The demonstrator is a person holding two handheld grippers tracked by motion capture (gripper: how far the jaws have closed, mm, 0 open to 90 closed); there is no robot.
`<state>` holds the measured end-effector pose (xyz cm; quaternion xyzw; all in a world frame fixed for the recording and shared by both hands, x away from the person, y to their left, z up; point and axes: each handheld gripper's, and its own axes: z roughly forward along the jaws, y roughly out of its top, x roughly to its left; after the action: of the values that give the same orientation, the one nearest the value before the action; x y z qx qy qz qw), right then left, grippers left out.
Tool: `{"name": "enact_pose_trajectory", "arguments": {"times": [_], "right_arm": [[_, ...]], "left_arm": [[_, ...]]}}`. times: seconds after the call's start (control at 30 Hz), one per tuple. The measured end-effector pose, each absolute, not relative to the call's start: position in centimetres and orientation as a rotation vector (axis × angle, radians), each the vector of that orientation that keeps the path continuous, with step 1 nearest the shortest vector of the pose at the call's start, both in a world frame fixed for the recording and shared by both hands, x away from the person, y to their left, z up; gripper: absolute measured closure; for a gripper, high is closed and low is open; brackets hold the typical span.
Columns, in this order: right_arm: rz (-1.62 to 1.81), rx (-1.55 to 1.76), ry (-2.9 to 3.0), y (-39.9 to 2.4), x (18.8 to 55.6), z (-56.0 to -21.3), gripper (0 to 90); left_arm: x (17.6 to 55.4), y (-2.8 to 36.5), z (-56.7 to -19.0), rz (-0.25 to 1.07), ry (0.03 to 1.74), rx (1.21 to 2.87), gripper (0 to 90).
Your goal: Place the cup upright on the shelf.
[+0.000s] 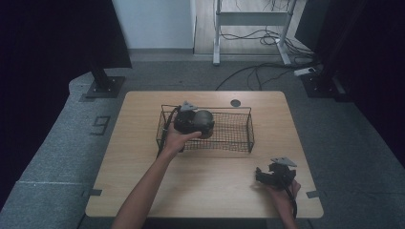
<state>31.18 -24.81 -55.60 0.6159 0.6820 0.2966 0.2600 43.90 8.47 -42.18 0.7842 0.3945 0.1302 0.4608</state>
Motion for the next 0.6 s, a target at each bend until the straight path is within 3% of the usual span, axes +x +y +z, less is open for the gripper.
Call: {"name": "enact_pose_trajectory", "arguments": {"times": [0.6], "right_arm": [[0.803, 1.668, 1.847, -24.8, 31.2, -55.6, 4.9]], "left_arm": [[45.5, 8.6, -43.7, 0.344, 1.015, 1.945, 14.5]]}}
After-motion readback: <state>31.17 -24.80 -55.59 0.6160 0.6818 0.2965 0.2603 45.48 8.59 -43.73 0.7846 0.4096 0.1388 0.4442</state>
